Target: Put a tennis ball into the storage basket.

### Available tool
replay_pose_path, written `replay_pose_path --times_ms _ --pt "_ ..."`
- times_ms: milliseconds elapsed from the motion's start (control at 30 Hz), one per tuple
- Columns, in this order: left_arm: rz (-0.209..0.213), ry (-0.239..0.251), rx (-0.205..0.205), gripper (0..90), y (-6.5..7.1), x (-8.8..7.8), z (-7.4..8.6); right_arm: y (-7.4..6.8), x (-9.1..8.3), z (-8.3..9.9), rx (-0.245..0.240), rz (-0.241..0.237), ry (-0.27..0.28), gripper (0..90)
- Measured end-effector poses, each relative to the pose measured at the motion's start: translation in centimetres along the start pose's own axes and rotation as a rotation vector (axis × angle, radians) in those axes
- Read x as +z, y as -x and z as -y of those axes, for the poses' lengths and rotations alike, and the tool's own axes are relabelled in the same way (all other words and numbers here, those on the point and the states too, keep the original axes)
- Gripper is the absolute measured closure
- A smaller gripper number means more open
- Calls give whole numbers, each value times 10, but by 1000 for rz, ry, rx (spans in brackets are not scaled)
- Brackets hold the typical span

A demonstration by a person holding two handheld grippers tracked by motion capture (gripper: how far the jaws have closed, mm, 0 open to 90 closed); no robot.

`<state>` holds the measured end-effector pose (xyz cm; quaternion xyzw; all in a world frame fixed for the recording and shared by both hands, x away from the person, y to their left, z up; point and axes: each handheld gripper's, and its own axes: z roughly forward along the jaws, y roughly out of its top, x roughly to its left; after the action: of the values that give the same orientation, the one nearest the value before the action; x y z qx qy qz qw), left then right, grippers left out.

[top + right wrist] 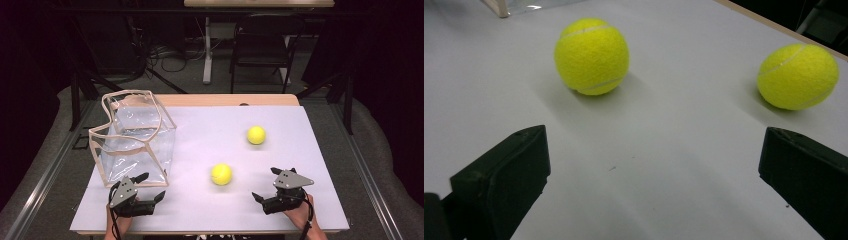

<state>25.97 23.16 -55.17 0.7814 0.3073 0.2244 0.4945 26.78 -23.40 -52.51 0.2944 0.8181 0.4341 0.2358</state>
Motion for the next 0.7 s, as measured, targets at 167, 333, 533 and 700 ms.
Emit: replay_pose_path --times_ms 167,333,533,700 --pt "0 0 -5 160 0 0 2 0 3 -6 0 -2 -8 0" --pt "-4 7 -10 160 -1 -1 3 0 8 -14 -9 -12 -14 0" --pt "4 -2 -5 160 -1 1 2 -1 13 -20 -17 -25 -22 0" --pt "5 -3 6 160 1 1 1 -2 17 -23 -21 -32 -34 0"
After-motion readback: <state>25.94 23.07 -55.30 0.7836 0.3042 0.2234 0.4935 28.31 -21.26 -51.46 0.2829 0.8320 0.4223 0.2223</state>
